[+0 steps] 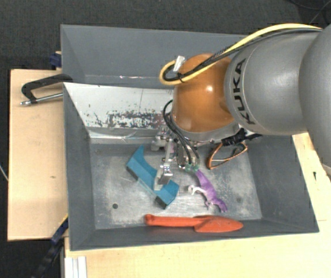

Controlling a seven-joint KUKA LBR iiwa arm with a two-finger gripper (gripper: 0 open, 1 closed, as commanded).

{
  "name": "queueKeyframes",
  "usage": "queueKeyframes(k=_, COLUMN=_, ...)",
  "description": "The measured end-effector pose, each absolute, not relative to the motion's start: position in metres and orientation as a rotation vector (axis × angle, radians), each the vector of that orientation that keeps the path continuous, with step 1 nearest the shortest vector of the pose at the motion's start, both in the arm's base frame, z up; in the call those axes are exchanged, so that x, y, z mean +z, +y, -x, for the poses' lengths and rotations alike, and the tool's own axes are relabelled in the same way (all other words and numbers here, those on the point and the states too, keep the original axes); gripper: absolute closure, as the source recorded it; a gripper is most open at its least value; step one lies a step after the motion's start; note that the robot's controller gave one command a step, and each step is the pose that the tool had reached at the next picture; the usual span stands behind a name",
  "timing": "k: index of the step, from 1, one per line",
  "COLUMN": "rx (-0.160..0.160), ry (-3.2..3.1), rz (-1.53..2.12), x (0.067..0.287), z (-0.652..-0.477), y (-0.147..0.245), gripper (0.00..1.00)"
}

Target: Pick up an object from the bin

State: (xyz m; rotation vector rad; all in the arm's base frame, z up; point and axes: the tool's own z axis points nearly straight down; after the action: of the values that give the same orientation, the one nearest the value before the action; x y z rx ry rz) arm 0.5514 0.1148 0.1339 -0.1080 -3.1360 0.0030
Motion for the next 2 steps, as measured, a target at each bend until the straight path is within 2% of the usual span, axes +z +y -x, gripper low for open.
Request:
queueKeyframes(k=1, rx=-0.002, ry=-3.115, rz=0.402, x=0.123, z=-0.542, y=0.138, gripper=0.0)
queueKeyframes(k=2, rx=-0.003, ry=-3.131, rz=0.304, x=0.071, z=-0.54, y=0.134, gripper=0.0)
